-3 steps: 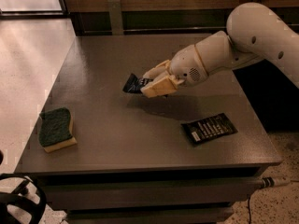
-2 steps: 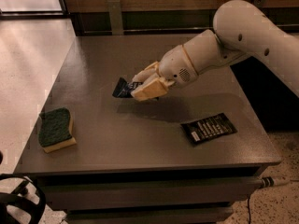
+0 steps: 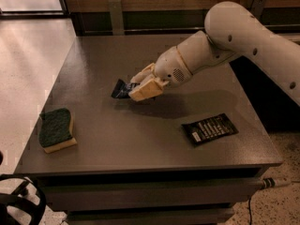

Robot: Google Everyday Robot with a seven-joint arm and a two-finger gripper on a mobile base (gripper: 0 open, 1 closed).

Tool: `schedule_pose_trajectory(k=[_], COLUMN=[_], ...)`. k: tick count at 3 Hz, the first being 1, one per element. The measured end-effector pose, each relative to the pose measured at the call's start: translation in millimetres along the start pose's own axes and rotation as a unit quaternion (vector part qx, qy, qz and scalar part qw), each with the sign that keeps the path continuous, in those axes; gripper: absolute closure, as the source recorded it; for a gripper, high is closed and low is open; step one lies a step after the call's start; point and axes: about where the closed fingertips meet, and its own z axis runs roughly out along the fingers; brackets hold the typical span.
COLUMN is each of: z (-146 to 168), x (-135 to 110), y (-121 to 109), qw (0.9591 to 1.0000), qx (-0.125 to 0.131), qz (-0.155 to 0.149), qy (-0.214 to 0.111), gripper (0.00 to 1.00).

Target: Move rxbar blueberry near sponge

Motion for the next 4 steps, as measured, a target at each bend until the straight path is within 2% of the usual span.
schedule_pose_trajectory(k=[1, 2, 4], z=[12, 26, 60], x=[-2, -13, -47], y=[-10, -17, -17], qw=[1.0, 0.9997, 0.9976], qx=[-0.002, -0.014, -0.05], qz=[-0.002, -0.017, -0.048], qy=[-0.004, -0.009, -0.008], gripper=[1.0, 1.0, 1.0])
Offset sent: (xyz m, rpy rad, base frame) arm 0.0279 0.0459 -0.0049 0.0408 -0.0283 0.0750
